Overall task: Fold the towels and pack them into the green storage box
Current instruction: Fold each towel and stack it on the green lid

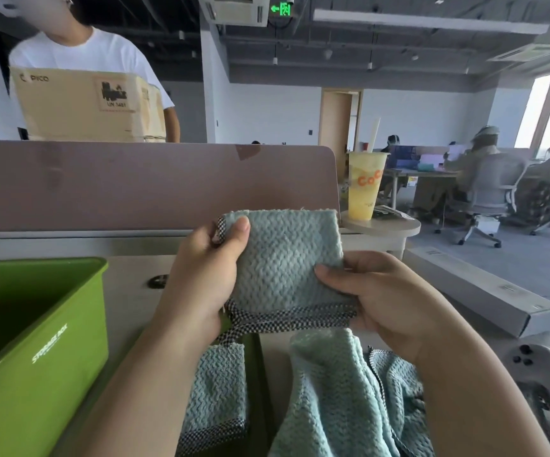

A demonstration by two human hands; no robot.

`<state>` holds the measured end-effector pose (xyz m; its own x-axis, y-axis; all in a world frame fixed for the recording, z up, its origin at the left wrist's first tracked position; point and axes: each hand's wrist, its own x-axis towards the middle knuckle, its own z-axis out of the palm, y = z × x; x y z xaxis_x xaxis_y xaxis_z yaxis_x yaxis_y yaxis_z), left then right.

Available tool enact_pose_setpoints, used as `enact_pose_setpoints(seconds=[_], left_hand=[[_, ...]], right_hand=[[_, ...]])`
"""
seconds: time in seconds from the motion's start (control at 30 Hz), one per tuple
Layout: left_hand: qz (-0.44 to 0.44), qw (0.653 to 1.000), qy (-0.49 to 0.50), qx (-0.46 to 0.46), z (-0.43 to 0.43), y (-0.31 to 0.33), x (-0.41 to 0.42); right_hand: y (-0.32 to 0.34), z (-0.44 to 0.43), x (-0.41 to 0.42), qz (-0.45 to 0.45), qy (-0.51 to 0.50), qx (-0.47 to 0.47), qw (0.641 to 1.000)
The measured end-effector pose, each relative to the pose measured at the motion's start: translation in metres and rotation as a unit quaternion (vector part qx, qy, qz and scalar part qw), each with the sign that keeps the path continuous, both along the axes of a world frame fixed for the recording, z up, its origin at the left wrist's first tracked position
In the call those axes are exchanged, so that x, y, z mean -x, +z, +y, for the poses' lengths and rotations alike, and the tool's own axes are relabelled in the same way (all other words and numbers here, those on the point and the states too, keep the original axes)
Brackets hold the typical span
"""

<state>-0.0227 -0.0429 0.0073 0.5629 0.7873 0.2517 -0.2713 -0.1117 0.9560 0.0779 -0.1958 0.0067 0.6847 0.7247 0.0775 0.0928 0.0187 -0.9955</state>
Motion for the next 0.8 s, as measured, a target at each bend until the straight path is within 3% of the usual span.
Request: enact_pose_setpoints(seconds=[0.1, 0.17, 0.23, 0.47, 0.57, 0.8], left_hand=[[0.032, 0.986, -0.139, 0.089, -0.001, 0.005, 0.011], [0.069, 0.969, -0.217, 0.096, 0.001, 0.004, 0.025], [0.110, 0.962, -0.235, 0.082, 0.003, -0.003, 0.039], [0.159, 0.985, -0.067, -0.022, 0.027, -0.046, 0.077], [0.173, 0.982, 0.001, -0.080, 0.040, -0.072, 0.090], [0.213, 0.974, 0.020, -0.081, 0.048, -0.112, 0.092]], right_hand=[[0.002, 0.006, 0.005, 0.011, -0.035, -0.033, 0.999], [0.001, 0.011, 0.008, 0.017, -0.037, -0.038, 0.998], [0.000, 0.016, 0.009, 0.023, -0.039, -0.034, 0.998], [-0.023, 0.058, 0.043, 0.063, 0.043, 0.066, 0.995], [-0.041, 0.080, 0.057, 0.046, 0.025, 0.065, 0.997], [-0.080, 0.099, 0.057, 0.022, 0.012, 0.188, 0.982]])
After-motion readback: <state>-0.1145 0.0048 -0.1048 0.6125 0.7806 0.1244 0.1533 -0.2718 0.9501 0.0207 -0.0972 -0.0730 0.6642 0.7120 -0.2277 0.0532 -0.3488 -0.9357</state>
